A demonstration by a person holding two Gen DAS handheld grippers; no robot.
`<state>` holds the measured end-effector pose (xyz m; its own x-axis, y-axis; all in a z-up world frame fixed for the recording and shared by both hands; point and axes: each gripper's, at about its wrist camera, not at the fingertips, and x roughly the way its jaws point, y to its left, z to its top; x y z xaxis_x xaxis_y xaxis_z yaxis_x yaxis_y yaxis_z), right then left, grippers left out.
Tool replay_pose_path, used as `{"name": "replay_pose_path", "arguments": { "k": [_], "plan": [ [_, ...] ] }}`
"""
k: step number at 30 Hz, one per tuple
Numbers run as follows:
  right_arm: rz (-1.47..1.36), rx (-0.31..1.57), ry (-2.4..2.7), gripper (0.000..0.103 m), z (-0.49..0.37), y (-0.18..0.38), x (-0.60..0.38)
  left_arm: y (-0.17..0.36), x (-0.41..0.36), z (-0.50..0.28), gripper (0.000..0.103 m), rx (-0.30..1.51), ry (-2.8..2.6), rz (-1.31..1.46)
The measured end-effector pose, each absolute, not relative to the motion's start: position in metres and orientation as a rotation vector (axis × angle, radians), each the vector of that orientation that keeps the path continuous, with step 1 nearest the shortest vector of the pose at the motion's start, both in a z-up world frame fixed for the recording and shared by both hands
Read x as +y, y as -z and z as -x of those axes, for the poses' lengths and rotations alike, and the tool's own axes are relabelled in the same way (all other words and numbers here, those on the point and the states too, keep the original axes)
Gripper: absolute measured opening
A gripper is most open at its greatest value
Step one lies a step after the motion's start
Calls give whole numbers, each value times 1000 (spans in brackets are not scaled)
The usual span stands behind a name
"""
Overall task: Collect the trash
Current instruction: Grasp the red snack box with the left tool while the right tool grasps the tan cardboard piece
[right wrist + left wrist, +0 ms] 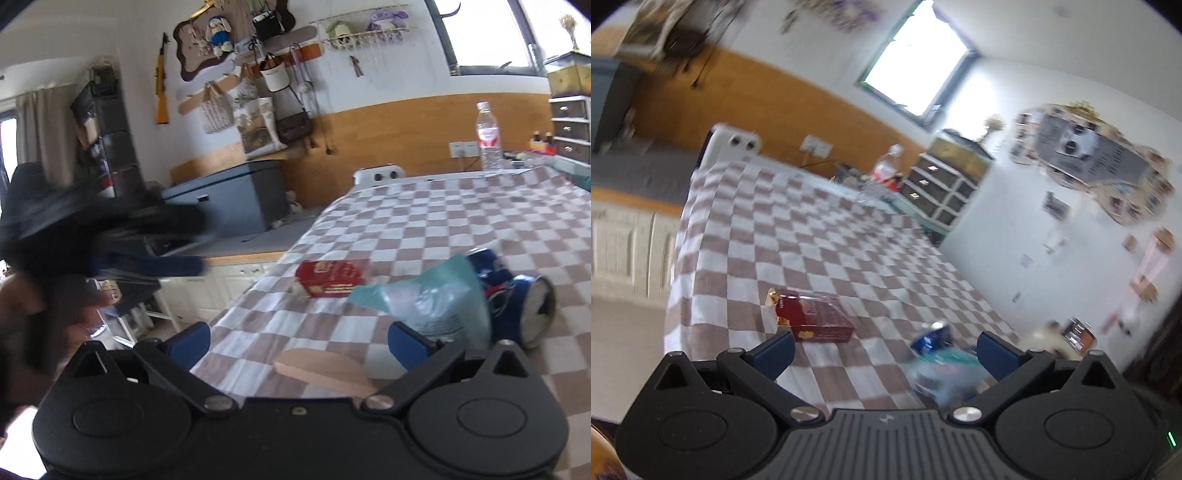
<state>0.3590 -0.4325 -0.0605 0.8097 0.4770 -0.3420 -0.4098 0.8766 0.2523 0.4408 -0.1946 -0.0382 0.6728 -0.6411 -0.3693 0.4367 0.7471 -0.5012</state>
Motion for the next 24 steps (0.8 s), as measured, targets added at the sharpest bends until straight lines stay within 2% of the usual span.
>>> {"name": "replay_pose_path", "arguments": {
  "k": [4, 12, 14, 20, 24],
  "plan": [
    [-100, 439, -476, 103, -363, 68, -426, 57, -198, -478, 103, 575, 585, 424],
    [-178, 478, -509, 103, -371, 74, -436, 96, -205, -528, 103, 622, 526, 544],
    [-197, 494, -506, 103, -374, 76, -438, 101, -200, -527, 103, 560, 536, 610],
    [-245, 563, -538, 102, -385, 82, -441, 112, -209, -521, 103, 531, 781, 726],
    [-260, 584, -535, 79, -383, 84, -444, 115, -217, -511, 103, 530, 897, 725]
  ]
}}
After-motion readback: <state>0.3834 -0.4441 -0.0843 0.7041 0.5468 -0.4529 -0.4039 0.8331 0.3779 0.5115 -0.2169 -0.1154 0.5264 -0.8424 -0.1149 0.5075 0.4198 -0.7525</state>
